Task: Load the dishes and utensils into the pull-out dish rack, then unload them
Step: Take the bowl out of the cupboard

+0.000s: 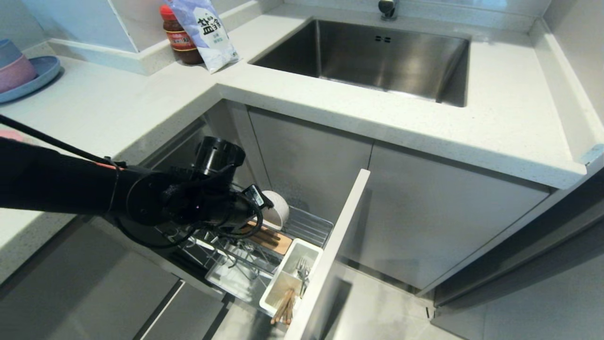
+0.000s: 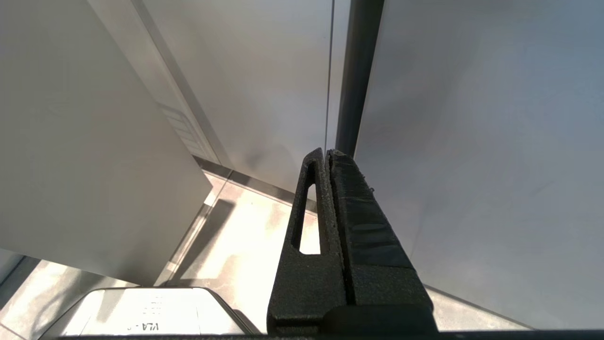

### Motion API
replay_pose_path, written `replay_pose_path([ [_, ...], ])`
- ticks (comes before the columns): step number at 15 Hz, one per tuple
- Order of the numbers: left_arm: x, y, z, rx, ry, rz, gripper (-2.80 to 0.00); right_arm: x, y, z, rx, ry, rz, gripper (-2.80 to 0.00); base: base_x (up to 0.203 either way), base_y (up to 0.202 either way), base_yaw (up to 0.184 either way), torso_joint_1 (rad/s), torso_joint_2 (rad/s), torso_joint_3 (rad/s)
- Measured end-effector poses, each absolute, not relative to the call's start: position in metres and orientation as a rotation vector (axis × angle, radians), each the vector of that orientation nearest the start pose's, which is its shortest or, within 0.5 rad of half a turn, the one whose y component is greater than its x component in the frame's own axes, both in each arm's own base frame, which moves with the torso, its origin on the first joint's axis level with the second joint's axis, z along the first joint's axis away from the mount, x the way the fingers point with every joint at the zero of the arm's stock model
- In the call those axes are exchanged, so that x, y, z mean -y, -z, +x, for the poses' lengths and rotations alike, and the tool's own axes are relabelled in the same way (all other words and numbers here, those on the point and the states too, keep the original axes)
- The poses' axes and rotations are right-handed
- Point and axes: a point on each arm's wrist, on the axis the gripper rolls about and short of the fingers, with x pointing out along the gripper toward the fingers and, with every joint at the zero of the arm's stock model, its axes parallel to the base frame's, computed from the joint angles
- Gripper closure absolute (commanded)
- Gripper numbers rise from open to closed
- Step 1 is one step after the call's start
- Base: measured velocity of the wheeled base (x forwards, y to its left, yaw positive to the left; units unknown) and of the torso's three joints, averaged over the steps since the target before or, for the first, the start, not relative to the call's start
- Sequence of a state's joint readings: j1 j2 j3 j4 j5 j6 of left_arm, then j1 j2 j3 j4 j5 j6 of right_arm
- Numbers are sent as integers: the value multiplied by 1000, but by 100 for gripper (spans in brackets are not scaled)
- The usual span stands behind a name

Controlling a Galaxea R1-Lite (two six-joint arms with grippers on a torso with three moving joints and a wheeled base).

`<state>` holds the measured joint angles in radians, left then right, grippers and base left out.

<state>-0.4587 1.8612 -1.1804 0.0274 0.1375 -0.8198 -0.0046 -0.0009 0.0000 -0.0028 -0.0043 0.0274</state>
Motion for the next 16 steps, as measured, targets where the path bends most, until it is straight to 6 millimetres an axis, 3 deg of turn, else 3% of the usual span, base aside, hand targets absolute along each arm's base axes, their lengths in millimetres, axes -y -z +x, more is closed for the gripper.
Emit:
replay_pose_path([
  [11,151,-155,355,-707,100,-615,-280,0,-76,-23,4,9,27,0,0,0,0,0,0,0],
  [16,152,-148,359,-729,112,-615,-280,0,-76,-23,4,9,27,0,0,0,0,0,0,0],
])
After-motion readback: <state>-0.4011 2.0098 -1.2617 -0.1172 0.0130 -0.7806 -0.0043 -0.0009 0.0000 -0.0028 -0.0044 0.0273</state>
